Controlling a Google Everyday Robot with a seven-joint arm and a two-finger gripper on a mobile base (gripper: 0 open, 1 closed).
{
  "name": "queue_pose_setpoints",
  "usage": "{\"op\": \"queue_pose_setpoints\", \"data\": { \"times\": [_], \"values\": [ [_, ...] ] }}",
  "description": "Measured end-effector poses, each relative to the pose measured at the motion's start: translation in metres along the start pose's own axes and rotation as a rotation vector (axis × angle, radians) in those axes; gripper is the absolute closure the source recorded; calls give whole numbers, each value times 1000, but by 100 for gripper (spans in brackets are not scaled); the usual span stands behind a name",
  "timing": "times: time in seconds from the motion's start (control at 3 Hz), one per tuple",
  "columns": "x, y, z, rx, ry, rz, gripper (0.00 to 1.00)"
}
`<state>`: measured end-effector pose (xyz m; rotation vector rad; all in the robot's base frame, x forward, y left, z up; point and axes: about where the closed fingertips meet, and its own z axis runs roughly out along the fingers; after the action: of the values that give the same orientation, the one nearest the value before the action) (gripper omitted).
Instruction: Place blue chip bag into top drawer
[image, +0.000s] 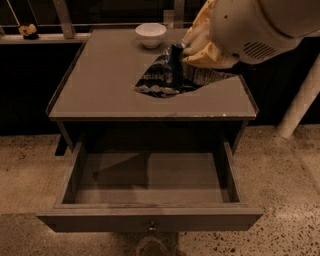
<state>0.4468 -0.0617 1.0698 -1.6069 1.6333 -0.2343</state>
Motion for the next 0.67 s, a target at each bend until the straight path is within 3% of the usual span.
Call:
{"op": "queue_pose_setpoints", "data": {
  "times": [0.67],
  "values": [
    [1,3,1,-2,1,1,100]
  ]
}}
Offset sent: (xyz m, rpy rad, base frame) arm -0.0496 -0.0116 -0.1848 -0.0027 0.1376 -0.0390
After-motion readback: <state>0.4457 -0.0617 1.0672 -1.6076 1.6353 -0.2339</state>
